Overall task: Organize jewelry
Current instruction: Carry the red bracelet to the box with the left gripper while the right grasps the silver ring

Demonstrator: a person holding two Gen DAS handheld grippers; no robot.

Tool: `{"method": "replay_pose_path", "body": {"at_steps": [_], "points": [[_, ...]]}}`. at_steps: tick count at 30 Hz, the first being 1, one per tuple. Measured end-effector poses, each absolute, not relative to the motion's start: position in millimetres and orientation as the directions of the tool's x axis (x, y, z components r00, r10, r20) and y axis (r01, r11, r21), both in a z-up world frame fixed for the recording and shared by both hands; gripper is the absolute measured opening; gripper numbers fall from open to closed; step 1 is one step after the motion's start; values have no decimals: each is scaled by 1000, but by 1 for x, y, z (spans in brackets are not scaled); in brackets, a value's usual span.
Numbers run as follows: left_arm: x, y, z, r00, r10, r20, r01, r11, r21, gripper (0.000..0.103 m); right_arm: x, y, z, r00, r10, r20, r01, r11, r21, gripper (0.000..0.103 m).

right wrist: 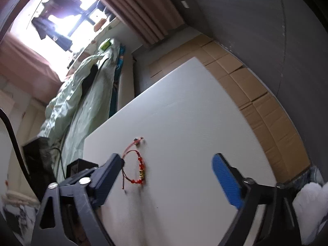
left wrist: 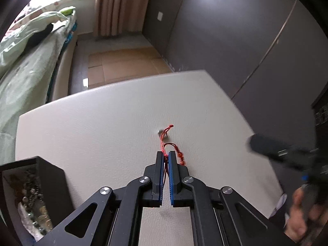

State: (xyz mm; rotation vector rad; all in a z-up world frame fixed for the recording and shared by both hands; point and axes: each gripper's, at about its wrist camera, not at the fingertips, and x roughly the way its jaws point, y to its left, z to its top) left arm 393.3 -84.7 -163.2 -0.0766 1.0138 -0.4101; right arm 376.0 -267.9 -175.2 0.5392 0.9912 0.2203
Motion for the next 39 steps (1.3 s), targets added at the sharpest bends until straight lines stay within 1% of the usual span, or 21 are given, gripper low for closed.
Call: {"method": "replay_pose_path", "body": {"at_steps": [2,3,5,8,14,16,22,28,29,32,39], "points": [[392,-80,-156,478,-378,-793,287,920,-265,4,382,-260,-177,528,415,-741,39,860,509,70],[393,-78,-153,485,-383,-786,283,919,-273,4,384,-256,-177,522,411,-747,25,868,495,68],[393,-72,-147,505,-386,-772,271,920,-283,4,388,-248,-179,513,403,-758,-2,883,469,56],[393,-61,-138,536,-388,-749,251,921,-298,4,391,-237,-180,509,401,-762,-57,898,435,46],[392,-40,-125,584,-389,-713,219,921,-324,4,395,-219,-176,516,406,-754,-190,913,362,45],[391,-32,-121,596,-388,-703,208,920,-332,4,397,-211,-178,514,380,-769,-226,925,305,44],[384,-2,-110,640,-374,-671,167,920,-354,4,405,-201,-184,493,360,-792,-281,927,246,44],[379,30,-105,679,-353,-643,101,913,-395,4,412,-175,-187,486,321,-813,-351,923,155,39],[377,34,-103,686,-351,-638,95,912,-400,4,414,-172,-187,481,318,-817,-355,923,149,37],[370,47,-96,709,-333,-622,72,911,-405,4,419,-166,-191,464,311,-830,-364,920,142,35],[360,64,-93,719,-310,-622,39,912,-409,4,430,-154,-199,454,275,-847,-384,919,93,34]]}}
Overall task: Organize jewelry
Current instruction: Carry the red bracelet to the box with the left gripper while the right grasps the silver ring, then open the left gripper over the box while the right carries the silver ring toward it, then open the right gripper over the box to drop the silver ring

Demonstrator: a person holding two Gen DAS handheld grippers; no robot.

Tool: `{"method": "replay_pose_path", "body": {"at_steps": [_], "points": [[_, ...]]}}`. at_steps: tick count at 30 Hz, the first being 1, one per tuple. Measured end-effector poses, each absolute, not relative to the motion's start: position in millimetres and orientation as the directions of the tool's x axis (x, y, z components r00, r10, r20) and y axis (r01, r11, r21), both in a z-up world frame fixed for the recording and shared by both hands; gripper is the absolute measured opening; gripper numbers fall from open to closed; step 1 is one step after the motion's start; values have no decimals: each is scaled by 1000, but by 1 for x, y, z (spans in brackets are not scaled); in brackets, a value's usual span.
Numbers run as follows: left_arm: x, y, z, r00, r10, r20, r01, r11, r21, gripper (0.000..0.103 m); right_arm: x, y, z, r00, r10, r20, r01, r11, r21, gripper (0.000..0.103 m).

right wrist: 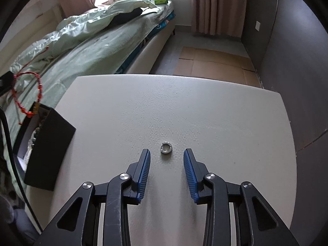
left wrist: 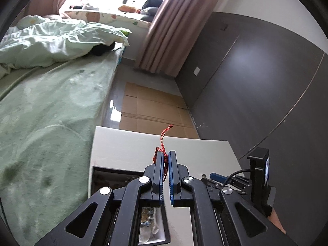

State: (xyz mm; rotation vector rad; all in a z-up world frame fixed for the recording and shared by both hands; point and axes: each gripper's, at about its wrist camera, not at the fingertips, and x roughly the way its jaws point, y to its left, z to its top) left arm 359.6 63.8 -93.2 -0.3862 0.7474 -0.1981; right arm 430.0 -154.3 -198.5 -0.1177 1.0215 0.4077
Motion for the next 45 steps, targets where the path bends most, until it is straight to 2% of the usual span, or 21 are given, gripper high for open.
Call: {"method": "replay_pose_path", "body": {"at_steps": [8,9,10,16,21,22,23,24,25,26,34,45], "points": [[351,86,-92,724,-292,-625,7,909,-417,4,444,-140,-200,472,223,-853,-394,919,22,24],[350,88,-92,725,-290,-624,3,908,-418,4,443,-138,-200,473,216,-854,-395,919,14,22],[349,91,-91,727,-288,-624,0,908,-419,4,442,-136,-200,470,220,-855,-402,915,14,15],[347,99,-96,707,-311,-636,-23,888,-460,4,436,-123,-197,445,237,-864,-424,905,30,12],[348,106,-100,697,-335,-634,-56,856,-513,6,429,-126,-173,467,318,-825,-405,906,121,12],[348,107,-101,695,-328,-640,-66,857,-511,12,427,-125,-168,472,331,-817,-403,905,133,12],[347,108,-102,692,-330,-642,-72,853,-517,26,424,-124,-163,478,341,-810,-403,904,143,12],[346,110,-102,693,-334,-638,-75,848,-525,35,422,-123,-158,483,349,-803,-403,903,149,12],[344,111,-101,701,-333,-631,-78,843,-532,53,419,-120,-154,488,357,-796,-405,901,156,12],[342,112,-100,708,-327,-626,-79,844,-530,60,416,-118,-149,493,369,-788,-408,898,165,12],[332,127,-101,713,-297,-635,-118,842,-526,60,400,-89,-121,490,483,-726,-467,849,249,12],[317,141,-94,720,-273,-637,-155,833,-532,60,386,-56,-108,441,578,-687,-535,784,316,12]]}}
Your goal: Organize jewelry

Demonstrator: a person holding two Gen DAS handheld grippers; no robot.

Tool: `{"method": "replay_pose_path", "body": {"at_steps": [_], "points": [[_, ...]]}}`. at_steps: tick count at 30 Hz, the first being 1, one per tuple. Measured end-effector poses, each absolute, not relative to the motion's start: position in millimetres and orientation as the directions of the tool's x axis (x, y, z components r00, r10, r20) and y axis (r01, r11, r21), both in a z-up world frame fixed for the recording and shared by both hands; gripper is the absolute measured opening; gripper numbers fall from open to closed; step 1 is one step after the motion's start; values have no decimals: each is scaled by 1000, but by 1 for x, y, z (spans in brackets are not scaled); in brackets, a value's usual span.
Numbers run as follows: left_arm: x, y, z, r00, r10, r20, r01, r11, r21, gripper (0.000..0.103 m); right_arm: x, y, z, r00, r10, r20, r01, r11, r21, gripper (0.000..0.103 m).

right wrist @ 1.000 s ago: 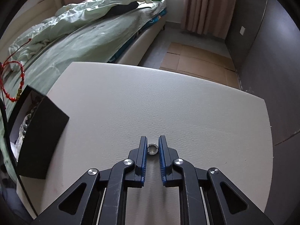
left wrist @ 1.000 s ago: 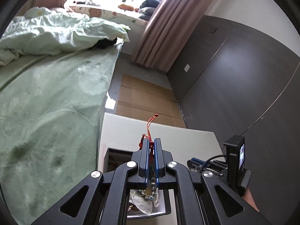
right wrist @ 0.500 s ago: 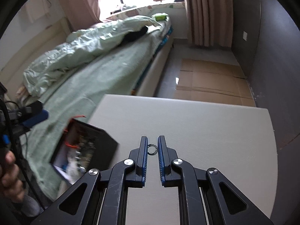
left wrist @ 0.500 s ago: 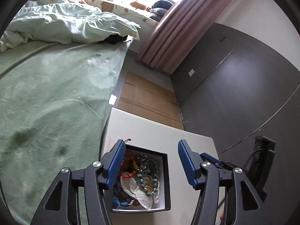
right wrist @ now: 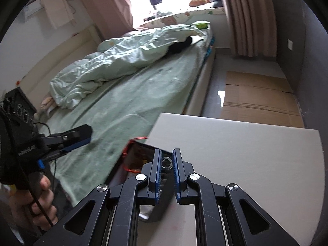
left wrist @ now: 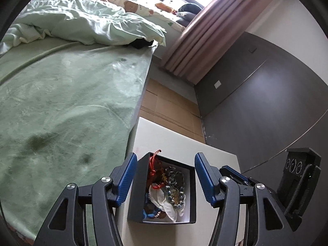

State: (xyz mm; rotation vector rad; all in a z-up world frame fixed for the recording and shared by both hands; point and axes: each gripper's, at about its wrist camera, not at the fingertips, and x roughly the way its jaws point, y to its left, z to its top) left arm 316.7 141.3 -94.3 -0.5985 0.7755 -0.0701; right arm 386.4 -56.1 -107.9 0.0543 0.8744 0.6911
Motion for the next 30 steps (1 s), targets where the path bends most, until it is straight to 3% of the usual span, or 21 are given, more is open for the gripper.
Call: {"method": "replay_pose_path", "body": {"at_steps": [7,9,10,11,15,21,23,27,29,30], "points": [[309,141,-95,709,-276,-649,-164,831,-532,60,380,-36,-106,398,620,-676,-572,744,346,13],[307,141,-94,707,-276,-652,-168,829,-533,60,379,-33,-106,376,625,-684,-572,738,360,35],[305,142,-93,707,-274,-652,-172,828,-534,60,378,-35,-104,394,619,-679,-564,746,353,58],[304,142,-91,708,-272,-652,-174,827,-534,60,376,-37,-102,413,615,-672,-558,754,347,67],[299,141,-87,707,-269,-654,-183,824,-536,65,372,-58,-101,431,630,-647,-507,761,403,67],[288,128,-77,705,-288,-648,-166,822,-545,84,365,-93,-102,476,602,-641,-398,798,453,70],[283,120,-71,704,-288,-649,-149,834,-531,89,360,-105,-98,506,578,-640,-360,816,452,81],[276,104,-61,700,-280,-657,-126,857,-500,95,346,-127,-89,555,550,-623,-293,831,473,84],[272,94,-57,692,-278,-666,-110,872,-478,96,337,-134,-85,575,535,-619,-257,837,483,99],[270,89,-54,691,-277,-668,-99,879,-466,97,331,-137,-83,584,527,-617,-249,840,482,101]]}}
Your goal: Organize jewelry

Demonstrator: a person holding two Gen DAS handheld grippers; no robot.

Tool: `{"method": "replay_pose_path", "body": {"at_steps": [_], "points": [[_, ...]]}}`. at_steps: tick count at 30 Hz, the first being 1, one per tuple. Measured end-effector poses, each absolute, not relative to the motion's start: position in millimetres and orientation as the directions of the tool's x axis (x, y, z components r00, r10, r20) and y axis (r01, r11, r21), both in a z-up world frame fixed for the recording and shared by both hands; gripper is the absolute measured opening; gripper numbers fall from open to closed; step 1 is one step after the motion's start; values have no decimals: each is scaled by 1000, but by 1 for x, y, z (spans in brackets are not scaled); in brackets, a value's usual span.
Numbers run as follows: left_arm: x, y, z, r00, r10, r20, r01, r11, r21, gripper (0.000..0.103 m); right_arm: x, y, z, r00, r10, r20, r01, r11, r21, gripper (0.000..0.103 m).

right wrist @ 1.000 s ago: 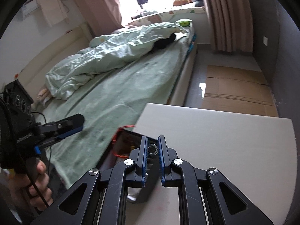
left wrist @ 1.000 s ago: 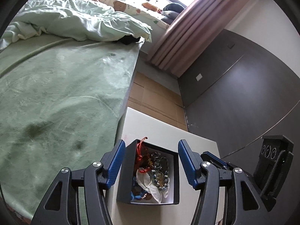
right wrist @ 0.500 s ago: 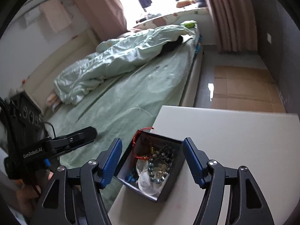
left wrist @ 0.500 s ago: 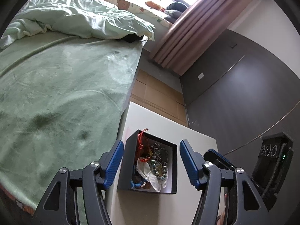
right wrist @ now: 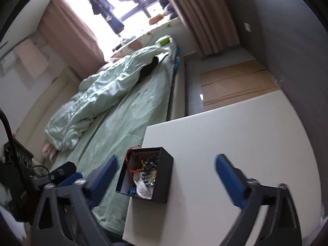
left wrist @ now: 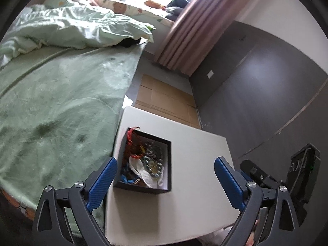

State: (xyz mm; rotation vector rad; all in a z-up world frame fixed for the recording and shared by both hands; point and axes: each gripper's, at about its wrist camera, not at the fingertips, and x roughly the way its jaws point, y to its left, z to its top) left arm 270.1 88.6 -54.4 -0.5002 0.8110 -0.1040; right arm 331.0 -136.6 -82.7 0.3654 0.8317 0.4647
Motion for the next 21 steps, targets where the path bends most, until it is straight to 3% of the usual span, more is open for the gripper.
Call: {"method": "replay_pose_path", "body": {"at_steps": [2,10,21], "points": [[264,80,-49,695,-268,-667,-86,890,-447,103,317,-138,-80,593,514,-620,-240,848,472,102],[227,56,-31,710,-252,-658,-53,912,-407,103,267,-164,-76,633,415,-654,-147,893,425,102],[170,29,-9,735,-214,-644,-28,939,-344,103,204,-188,-50,659,398,-638,-170,905,389,103]]}}
